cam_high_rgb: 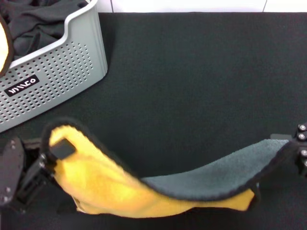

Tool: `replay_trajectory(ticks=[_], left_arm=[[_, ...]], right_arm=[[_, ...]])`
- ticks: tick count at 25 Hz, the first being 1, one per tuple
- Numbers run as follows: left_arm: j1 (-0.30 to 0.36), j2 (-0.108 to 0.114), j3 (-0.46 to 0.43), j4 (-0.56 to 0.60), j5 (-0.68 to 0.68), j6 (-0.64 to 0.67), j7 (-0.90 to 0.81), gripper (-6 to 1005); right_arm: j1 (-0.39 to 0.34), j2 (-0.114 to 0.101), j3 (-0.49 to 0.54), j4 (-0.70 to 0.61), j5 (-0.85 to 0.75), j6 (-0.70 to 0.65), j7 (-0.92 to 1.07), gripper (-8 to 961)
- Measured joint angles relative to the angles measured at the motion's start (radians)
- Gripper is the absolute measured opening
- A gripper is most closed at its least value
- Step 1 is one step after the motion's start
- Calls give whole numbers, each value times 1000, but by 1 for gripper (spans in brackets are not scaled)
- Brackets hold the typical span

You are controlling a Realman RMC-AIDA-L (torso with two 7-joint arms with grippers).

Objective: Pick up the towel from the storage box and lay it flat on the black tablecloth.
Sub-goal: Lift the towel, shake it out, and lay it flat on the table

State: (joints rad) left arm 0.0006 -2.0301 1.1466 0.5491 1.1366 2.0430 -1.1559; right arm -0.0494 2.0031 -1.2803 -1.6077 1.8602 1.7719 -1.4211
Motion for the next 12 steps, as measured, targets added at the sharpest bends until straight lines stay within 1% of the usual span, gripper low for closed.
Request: replay_trajectory(ticks=[3,5,7,9,12], left_arm=[[19,-2,46,29,-4,0,1,27],[40,-1,76,46,-31,0,-2,28],[77,7,131,70,-92,0,-4,28],[115,22,186,99,-151,0,0,28],[155,36,230,139,-187,0,5,28]], right_arm=[[-1,-1,-40,-5,28,2,5,51],[-4,-5,-71,-2,56,5,5,51],[-13,-7,-87,13,87,7,4,52],[-22,-7,-97,34,117,8,2,52],[-21,-13,-115,94,163,12,-9,52]])
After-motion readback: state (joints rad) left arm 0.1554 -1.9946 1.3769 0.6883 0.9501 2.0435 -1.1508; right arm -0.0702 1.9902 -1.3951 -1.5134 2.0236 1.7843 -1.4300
